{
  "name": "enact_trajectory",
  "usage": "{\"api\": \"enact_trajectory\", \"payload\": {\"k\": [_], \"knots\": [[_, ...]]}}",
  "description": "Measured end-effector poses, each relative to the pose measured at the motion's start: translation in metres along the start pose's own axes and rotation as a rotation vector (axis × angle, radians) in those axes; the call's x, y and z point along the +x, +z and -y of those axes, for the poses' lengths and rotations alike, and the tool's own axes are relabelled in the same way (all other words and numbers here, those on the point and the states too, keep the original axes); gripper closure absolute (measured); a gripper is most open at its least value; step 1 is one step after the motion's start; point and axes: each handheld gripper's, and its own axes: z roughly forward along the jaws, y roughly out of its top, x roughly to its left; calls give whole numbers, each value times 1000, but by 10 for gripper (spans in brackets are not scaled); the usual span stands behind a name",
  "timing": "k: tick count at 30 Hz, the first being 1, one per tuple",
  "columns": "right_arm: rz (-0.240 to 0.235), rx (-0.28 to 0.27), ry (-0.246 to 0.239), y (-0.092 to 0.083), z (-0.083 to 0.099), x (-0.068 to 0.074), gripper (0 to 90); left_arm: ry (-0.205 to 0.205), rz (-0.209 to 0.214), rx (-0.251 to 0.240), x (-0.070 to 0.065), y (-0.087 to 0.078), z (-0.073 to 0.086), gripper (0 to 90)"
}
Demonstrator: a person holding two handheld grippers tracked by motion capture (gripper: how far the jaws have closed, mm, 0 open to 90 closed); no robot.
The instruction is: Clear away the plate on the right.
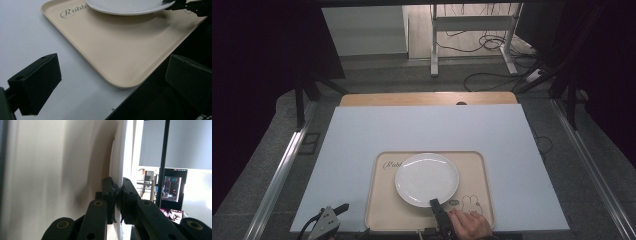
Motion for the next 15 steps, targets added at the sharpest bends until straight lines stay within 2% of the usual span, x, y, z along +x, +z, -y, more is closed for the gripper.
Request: {"api": "enact_trajectory", "payload": {"k": [2,3,4,15], "knots": [[-2,-8,4,1,1,0,843,0,0,-1,0,0,0,0],[-6,16,0,0,0,0,844,0,0,-1,0,0,0,0],[-11,-4,21,2,2,1,845,0,1,0,0,0,0,0],[-63,11,32,6,5,4,852,2,0,0,0,0,0,0]]}}
